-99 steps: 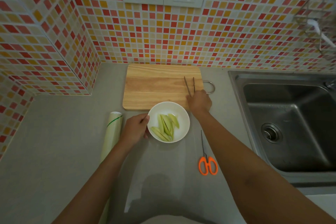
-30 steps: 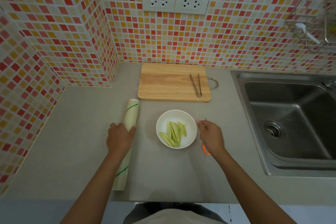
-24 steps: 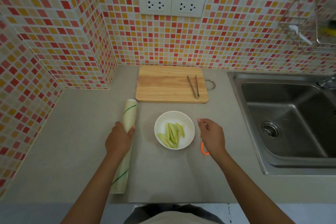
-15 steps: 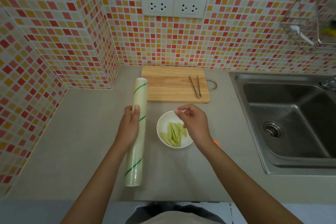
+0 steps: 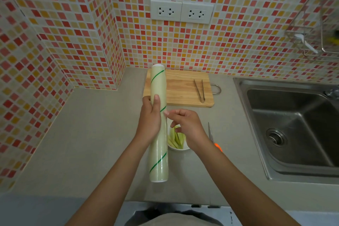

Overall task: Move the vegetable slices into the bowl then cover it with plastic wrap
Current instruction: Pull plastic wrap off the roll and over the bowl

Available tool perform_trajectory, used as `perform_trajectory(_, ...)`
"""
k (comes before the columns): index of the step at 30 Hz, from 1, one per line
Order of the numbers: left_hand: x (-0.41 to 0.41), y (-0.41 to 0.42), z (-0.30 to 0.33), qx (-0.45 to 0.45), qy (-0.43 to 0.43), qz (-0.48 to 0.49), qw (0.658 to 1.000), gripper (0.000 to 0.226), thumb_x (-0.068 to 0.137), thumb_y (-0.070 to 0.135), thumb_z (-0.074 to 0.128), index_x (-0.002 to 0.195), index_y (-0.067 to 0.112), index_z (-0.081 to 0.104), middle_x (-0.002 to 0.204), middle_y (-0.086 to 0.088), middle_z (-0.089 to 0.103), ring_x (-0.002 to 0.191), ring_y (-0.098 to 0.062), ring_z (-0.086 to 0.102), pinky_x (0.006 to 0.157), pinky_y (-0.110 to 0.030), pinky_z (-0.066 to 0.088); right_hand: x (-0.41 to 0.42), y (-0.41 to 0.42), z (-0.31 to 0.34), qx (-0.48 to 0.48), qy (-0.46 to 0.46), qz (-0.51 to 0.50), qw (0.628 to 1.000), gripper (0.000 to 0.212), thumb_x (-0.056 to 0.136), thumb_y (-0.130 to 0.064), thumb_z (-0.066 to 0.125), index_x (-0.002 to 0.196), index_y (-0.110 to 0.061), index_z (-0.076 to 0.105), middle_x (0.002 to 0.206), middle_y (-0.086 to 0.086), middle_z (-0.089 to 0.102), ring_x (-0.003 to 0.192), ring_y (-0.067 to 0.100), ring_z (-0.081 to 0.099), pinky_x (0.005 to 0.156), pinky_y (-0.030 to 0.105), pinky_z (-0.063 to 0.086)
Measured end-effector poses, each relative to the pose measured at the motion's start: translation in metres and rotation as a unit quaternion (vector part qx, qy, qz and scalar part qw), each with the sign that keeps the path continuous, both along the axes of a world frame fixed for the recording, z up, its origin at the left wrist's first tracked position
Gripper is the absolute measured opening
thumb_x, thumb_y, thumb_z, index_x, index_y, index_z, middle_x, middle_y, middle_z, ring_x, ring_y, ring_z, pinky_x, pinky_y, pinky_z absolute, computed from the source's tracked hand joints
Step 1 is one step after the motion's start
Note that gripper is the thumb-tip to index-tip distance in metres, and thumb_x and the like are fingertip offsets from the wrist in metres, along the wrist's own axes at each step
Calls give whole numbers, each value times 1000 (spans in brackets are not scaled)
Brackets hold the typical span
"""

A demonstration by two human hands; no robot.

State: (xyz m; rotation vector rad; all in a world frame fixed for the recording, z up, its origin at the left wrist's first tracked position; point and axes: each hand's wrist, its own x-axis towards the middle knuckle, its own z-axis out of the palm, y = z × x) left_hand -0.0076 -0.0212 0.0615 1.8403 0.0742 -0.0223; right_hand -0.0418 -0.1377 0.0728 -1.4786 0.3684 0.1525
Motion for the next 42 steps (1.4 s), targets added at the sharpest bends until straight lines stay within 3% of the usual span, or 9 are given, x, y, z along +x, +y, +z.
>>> perform_trajectory(5,-3,-6,1,40,-6,-8,999,34,99,50,27,107,19,39,97,-1,55,80,-9,54,63,-26,39,-3,-7,1,18,12,-21,1000,10,76,-15,76,68,-18,72,62,-9,65,46,6,52,43,18,40)
perform_trajectory(10,-7,-13,4,85,-26,-12,996,38,99,48,28,112,15,42,108,-7,54,89,-20,56,72,-34,42,-6,-12,-2,22,13,-28,999,11,76,-14,76,65,-18,73,60,-8,66,44,7,53,44,19,43)
perform_trajectory(17,-10,-15,2,82,-18,-28,996,35,99,48,29,106,16,42,104,-9,56,89,-23,57,69,-34,41,-3,-15,-5,53,13,-11,998,13,80,-9,68,67,-8,69,62,2,60,46,12,50,48,22,44)
perform_trajectory(21,-16,-16,0,82,-32,-35,995,35,99,49,30,103,17,44,97,-5,57,80,-16,58,62,-29,42,9,-19,0,116,8,-71,991,16,82,-4,64,67,-9,63,64,5,56,46,12,48,47,21,42)
perform_trajectory(23,-20,-17,-2,83,-35,-38,995,36,98,49,30,106,17,45,98,-6,57,80,-13,58,64,-31,43,18,-25,6,125,1,-91,988,7,82,-11,69,77,-11,64,68,1,59,49,12,50,50,22,44)
perform_trajectory(27,-25,-20,-5,68,-28,-44,996,37,98,49,31,113,18,46,106,-5,57,88,-15,59,74,-36,49,33,-28,13,89,8,-69,994,16,81,-24,74,89,-13,66,79,-3,64,59,12,55,60,26,47)
perform_trajectory(33,-27,-15,-6,67,-12,-40,997,40,98,50,30,111,16,47,101,-3,56,86,-15,58,69,-31,42,43,-30,10,108,4,-63,992,7,85,-13,69,81,-11,64,73,0,62,54,12,54,54,22,47)
perform_trajectory(38,-27,-14,-5,44,-1,-31,999,33,99,47,31,106,19,46,93,4,56,82,-4,56,61,-23,38,39,-30,2,134,17,-93,986,8,91,-15,61,86,-10,57,73,3,60,52,14,53,51,25,47)
perform_trajectory(42,-28,-16,-7,43,5,-32,999,33,99,47,30,108,18,45,98,1,57,86,-9,58,63,-25,41,33,-17,-2,30,13,-58,998,20,90,-31,61,87,-11,56,71,1,60,45,12,54,43,22,46)
